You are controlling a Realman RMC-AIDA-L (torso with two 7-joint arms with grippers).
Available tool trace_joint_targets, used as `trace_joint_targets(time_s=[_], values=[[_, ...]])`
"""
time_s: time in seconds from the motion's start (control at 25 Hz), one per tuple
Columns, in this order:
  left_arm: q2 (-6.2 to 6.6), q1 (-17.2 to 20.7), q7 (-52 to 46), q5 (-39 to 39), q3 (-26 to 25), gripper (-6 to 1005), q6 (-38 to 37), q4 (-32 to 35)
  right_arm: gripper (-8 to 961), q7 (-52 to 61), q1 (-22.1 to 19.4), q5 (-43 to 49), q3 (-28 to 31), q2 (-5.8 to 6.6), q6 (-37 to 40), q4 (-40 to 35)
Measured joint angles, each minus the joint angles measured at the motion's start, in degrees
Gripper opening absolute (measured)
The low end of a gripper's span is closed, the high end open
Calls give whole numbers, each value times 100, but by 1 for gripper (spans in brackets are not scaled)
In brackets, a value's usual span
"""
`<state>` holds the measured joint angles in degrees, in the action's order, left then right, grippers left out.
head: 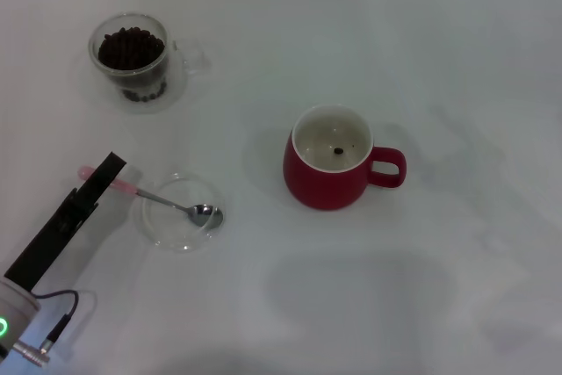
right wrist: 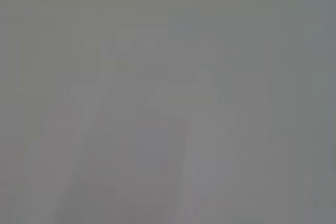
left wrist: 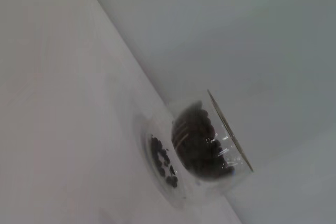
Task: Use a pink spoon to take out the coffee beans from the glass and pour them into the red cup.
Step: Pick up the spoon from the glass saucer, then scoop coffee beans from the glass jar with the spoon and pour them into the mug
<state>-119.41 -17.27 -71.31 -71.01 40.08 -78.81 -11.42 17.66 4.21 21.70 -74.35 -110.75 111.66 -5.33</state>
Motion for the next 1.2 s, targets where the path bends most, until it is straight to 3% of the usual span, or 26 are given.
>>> trace_joint_targets(time_s=[0.2,0.4,0.72,1.2], values=[[23,3,-25,9,-1,407,12,0,722,0,-1,4,-1,-27,17,-30],[25,9,-133,10,-1,183,56,108,722,0,-24,6,-1,-62,60,-53],[41,119,-137,-11,25,133,-131,342,722,-47,-35,5,-1,-70,84,-26],[89,706,-495,-55,45,133,-1271,1893,721,-79,-12,45,-12,-110,88,-50]])
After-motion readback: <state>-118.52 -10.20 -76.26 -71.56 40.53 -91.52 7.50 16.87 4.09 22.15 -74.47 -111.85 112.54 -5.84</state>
